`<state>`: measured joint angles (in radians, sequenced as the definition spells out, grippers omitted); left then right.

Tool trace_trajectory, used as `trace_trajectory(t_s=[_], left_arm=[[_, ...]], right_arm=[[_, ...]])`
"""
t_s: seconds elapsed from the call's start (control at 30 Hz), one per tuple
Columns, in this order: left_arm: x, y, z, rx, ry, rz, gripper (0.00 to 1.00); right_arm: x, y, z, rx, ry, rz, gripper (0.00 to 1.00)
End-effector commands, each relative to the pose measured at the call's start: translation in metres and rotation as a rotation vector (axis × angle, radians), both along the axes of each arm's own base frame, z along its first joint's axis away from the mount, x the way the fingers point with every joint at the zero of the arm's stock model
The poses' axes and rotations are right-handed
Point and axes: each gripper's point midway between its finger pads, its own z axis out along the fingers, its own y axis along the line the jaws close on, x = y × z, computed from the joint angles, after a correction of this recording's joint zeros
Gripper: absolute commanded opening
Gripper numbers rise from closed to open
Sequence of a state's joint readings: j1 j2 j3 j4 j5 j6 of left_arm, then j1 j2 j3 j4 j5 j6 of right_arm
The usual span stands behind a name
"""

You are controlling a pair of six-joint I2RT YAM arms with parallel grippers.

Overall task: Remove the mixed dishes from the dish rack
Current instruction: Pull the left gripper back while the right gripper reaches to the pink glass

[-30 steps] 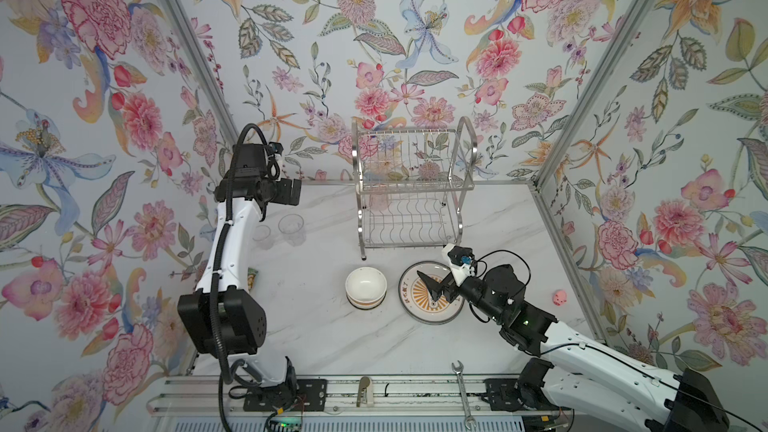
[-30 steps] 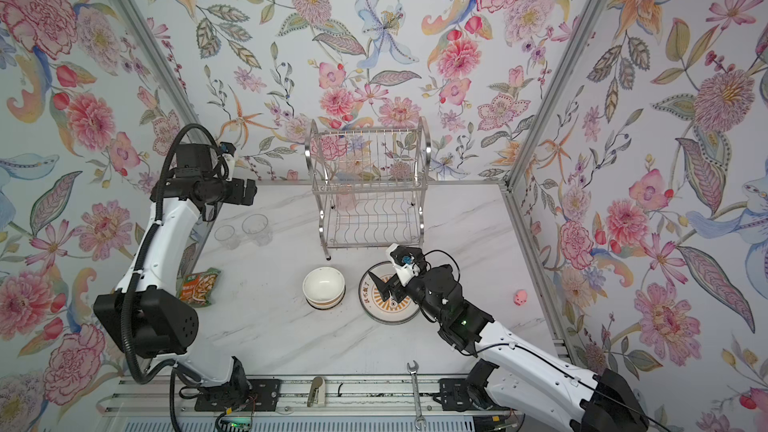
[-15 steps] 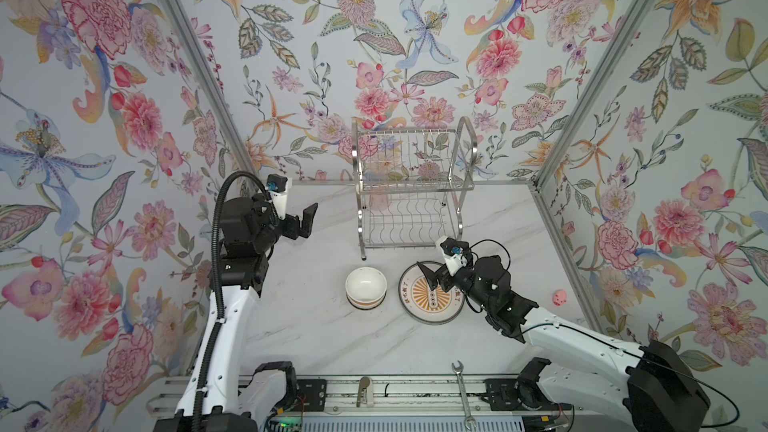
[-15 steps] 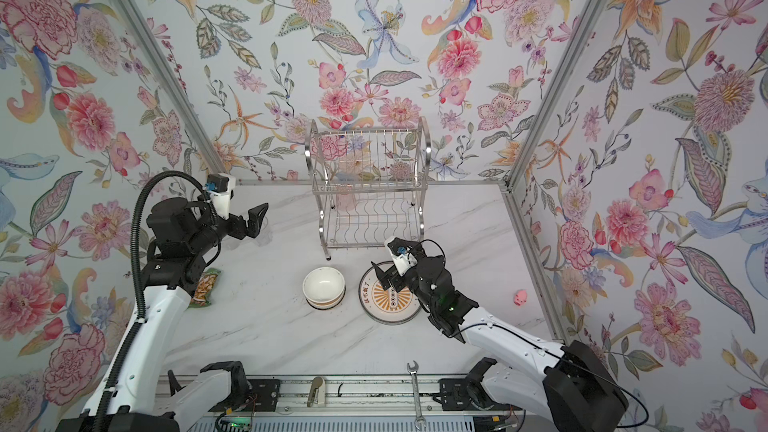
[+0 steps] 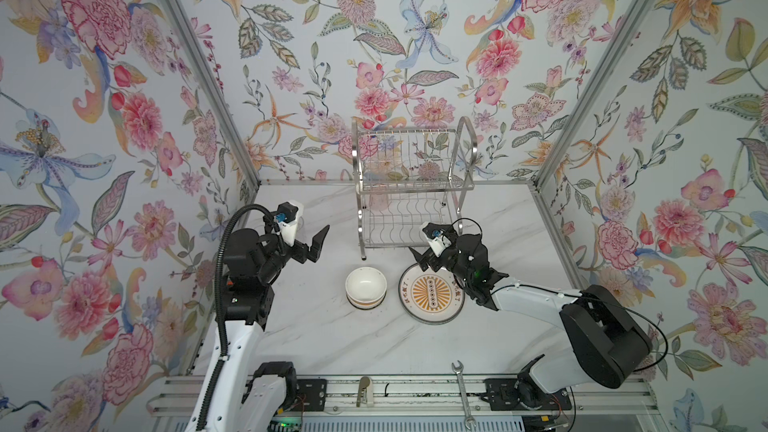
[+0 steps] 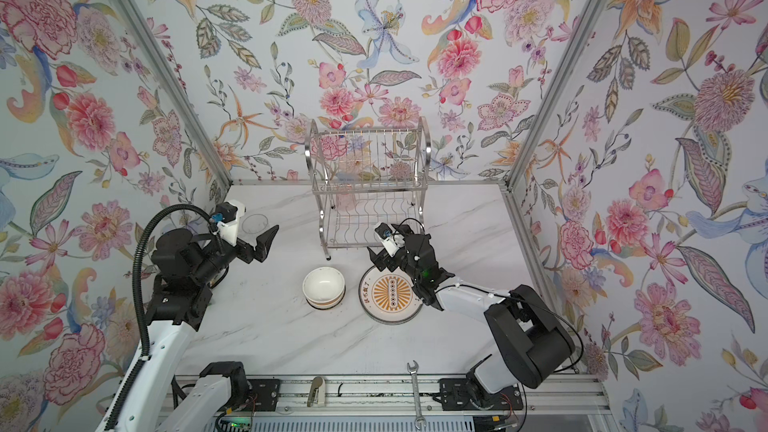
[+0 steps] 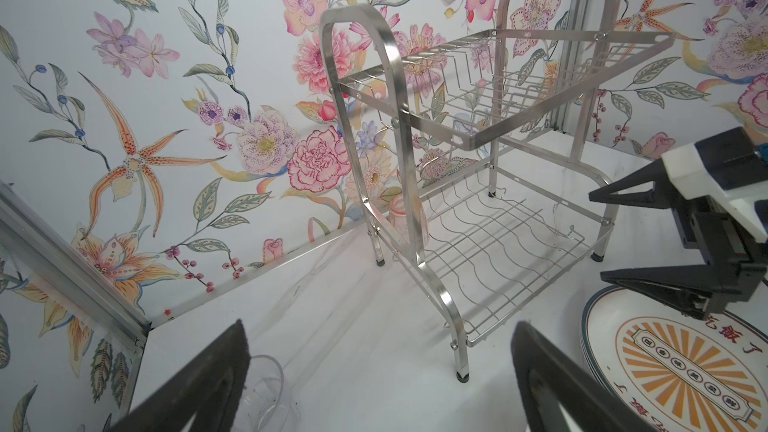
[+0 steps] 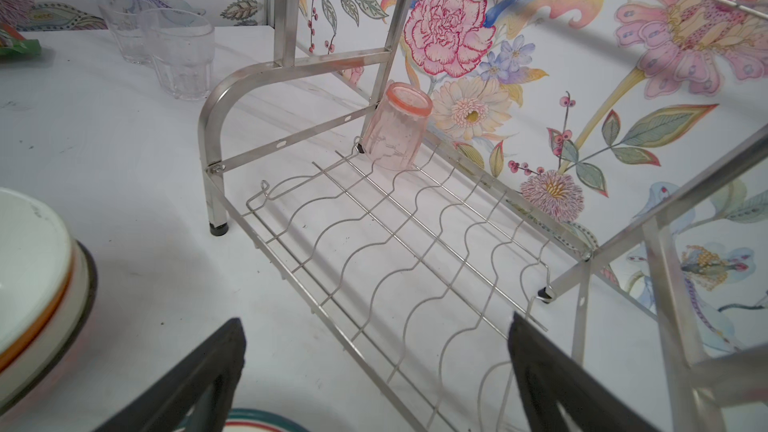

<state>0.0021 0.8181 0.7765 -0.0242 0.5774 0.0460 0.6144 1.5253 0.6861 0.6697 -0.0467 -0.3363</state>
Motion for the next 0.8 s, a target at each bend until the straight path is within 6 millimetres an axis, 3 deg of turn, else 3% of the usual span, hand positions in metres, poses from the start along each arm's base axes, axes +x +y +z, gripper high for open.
trace_trajectory(t_s=[0.0,0.23,0.53,0.77], left_arm=[[-0.009,-0.011,-0.016,0.044,0.021,-0.063,0.99],[-0.016,-0.002,-0.026,0.028,-0.016,0.004,0.99],[-0.02,0.012,-0.051,0.092,0.03,0.084,0.99],[-0.024,0.01,-0.066,0.118,0.046,0.067,0.99]], right_arm=[[0.013,0.01,0.012,-0.002,-0.078,0.039,0.99],[0.044,0.019,-0.001,0.006,-0.078,0.058,0.99],[0.083,0.05,-0.007,0.099,-0.083,0.097,0.99],[0.107,0.075,-0.019,0.125,-0.095,0.145,0.99]])
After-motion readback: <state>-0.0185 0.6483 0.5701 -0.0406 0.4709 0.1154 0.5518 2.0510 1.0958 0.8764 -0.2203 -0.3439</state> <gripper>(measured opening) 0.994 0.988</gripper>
